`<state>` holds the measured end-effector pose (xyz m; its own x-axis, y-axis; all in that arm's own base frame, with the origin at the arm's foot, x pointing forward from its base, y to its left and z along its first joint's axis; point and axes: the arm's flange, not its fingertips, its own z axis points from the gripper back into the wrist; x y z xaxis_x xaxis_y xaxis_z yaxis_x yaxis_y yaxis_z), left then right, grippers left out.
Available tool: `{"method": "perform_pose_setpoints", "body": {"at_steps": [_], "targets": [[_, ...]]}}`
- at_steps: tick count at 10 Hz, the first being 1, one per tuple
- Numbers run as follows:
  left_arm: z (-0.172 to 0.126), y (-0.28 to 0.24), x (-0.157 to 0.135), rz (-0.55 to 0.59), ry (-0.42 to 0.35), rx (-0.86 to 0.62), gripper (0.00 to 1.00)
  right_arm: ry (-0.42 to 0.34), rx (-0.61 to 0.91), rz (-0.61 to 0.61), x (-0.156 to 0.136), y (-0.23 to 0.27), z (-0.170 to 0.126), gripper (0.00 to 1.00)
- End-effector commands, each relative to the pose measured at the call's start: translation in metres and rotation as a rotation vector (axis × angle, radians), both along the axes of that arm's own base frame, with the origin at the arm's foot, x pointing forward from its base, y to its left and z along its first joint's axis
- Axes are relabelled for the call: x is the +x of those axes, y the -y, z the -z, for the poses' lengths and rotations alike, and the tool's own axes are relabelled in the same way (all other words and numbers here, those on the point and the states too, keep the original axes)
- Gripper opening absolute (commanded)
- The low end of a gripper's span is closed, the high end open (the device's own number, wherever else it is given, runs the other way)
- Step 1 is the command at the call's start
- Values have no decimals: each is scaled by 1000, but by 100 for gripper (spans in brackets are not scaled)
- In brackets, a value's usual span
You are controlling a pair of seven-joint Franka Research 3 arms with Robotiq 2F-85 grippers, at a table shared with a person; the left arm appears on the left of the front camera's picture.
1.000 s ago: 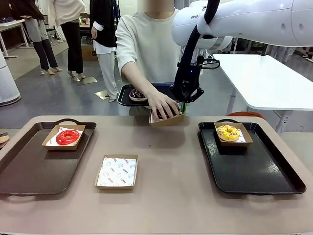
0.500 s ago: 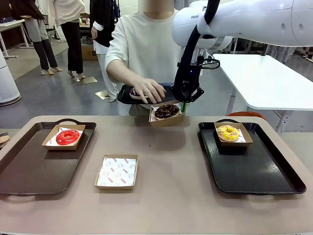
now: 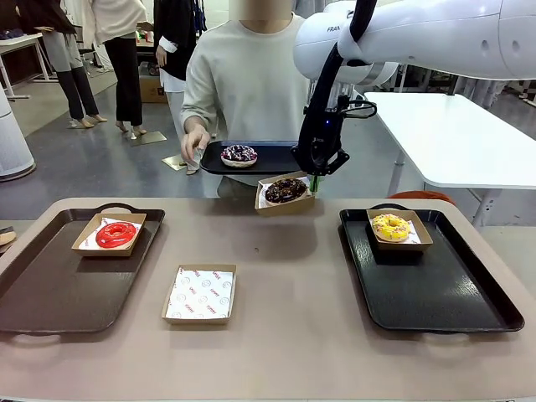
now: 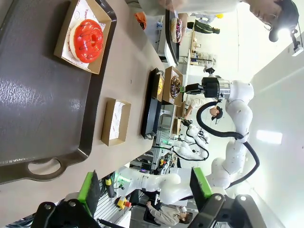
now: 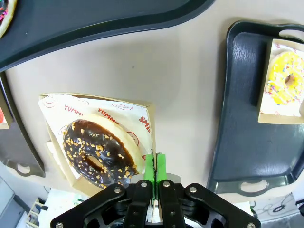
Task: Individually package the donuts and arrange them on the tray.
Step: Place the picked Paper togo box on the Handle tray while simultaneously picking up another Paper togo box from the table with the other hand.
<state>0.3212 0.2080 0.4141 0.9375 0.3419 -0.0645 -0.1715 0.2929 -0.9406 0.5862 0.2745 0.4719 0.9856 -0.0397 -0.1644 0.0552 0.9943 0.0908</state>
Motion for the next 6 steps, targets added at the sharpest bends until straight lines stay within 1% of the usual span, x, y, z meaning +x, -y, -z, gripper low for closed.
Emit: {"method": "perform_pose_setpoints", "body": {"at_steps": [1,2,3,4,5,6], "targets": [[0,0,0,0,0,0,100,0,0,0,0,0,0,1],[-6,8,10,-13,-25,33,100,7,36,-25,-7,16,-9,1],[-22,20,26,-16,-51,76,100,18,79,-1,-17,43,-24,1],[-43,34,35,-12,-48,117,100,40,108,26,-32,70,-42,1],[-64,50,44,17,-50,176,100,68,114,56,-47,98,-57,1],[-81,68,54,48,-60,240,100,79,123,57,-64,126,-69,1]]}}
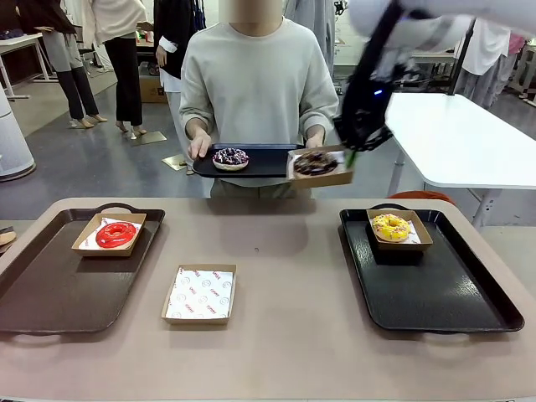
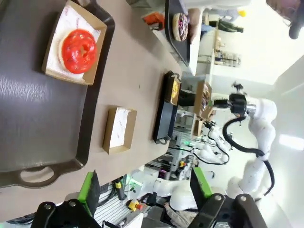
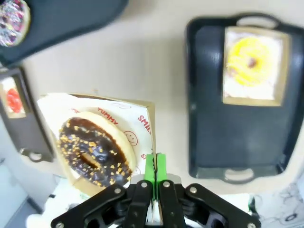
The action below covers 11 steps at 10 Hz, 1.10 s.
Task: Individually package the donuts and arrange them on the tray.
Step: Place the picked Paper togo box on the Handle tray while simultaneously picking up another Paper togo box from the table with the other hand.
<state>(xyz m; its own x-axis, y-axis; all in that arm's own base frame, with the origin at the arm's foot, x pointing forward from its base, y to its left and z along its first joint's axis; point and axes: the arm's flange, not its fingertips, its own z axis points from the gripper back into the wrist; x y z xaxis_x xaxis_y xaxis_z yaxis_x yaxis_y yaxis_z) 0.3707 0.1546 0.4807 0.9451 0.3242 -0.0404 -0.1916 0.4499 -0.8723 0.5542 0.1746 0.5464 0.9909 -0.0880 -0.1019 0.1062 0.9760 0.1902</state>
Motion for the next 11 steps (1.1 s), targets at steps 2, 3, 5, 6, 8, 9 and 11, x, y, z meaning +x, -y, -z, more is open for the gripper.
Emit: {"method": "perform_pose_setpoints", "body": {"at_steps": [2,3,5,6,8,9,11], "targets": [[-29,61,19,73,-59,228,100,21,-25,-67,-67,72,8,1],[-30,87,23,96,-80,289,100,25,-51,-93,-82,87,17,1],[-27,141,31,130,-101,401,100,49,-47,-98,-102,105,37,1],[-19,170,33,152,-115,462,100,64,-29,-95,-109,117,50,1],[-5,211,33,179,-119,562,100,52,-22,-46,-114,133,73,1],[3,228,33,188,-121,604,100,44,-29,-28,-115,138,82,1],[20,255,32,199,-124,671,100,24,-84,0,-113,144,98,1]]}}
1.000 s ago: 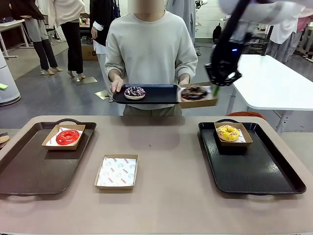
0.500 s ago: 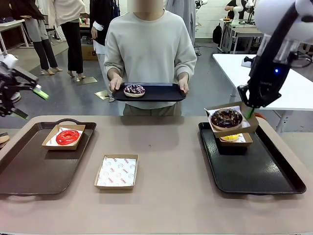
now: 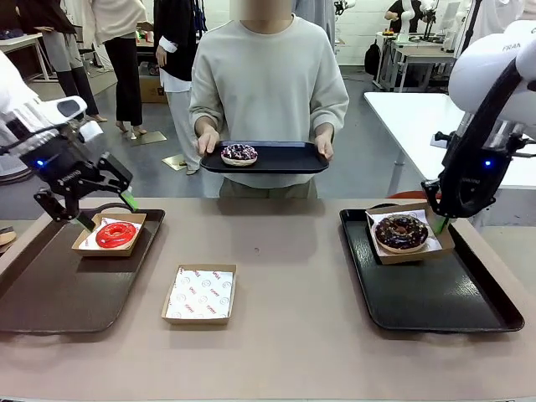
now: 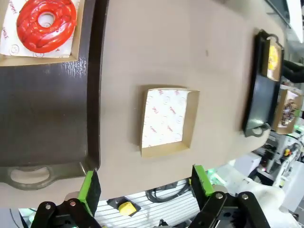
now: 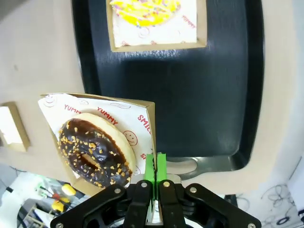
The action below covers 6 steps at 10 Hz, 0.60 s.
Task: Individually package the donuts and arrange them on the tray.
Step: Place the picked Paper togo box on the Handle tray while simultaneously picking up another Paper togo box from the table with the other hand.
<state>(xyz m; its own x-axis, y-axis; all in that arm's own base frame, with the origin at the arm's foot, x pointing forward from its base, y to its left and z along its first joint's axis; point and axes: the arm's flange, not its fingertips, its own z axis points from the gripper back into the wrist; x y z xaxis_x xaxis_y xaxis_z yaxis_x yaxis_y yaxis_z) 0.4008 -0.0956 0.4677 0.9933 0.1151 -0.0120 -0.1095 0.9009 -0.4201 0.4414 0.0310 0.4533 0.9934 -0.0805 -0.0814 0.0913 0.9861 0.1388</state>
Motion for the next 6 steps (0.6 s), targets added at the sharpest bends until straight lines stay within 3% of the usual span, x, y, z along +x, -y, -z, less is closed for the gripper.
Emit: {"method": "perform_pose_setpoints", "body": {"at_steps": [1,6], "targets": [[15,13,2,-23,4,81,100,-2,-42,-1,0,2,9,1],[57,57,4,13,6,202,100,-67,-86,-38,-1,10,38,1]]}}
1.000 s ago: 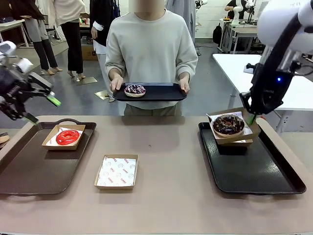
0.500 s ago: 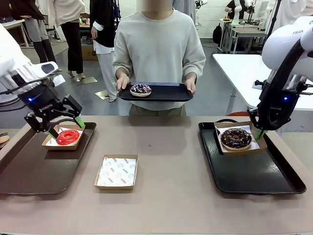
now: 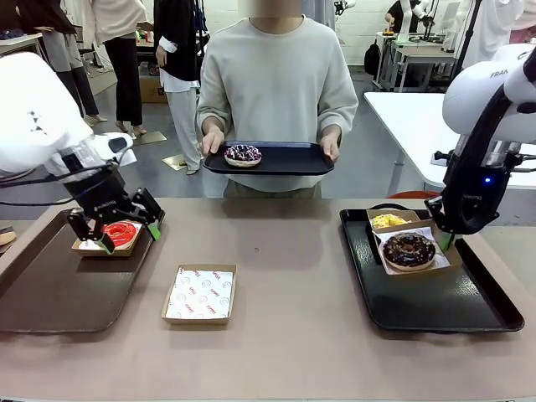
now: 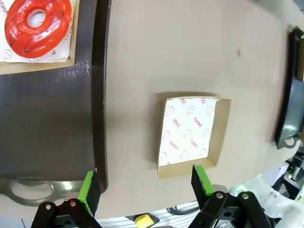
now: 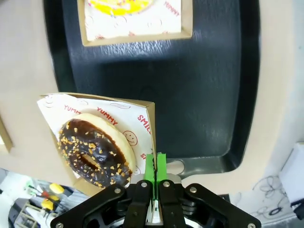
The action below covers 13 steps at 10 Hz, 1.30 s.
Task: Individually package the donuts and arrange them on the tray.
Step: Place the picked Paper togo box on the Handle tray while simultaneously picking up another Paper togo box from the table with the other hand.
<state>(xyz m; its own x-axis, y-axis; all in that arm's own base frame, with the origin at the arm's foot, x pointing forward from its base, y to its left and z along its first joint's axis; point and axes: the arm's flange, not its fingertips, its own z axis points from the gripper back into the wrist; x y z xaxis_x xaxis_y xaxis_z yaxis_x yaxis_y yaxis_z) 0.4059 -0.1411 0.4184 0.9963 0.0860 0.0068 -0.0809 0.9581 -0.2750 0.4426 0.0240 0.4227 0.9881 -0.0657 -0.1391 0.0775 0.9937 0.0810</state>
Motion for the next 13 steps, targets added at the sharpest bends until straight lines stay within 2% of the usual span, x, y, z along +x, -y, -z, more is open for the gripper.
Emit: {"method": "perform_pose_setpoints", "body": {"at_steps": [1,2,8,13], "targets": [[17,22,-3,-4,2,72,100,-1,-18,-5,-1,5,13,1],[28,34,-5,11,1,103,100,0,0,0,0,0,0,1],[84,89,-15,88,-11,254,100,0,0,0,0,0,0,1],[85,85,-20,118,-33,227,100,0,0,0,0,0,0,1]]}}
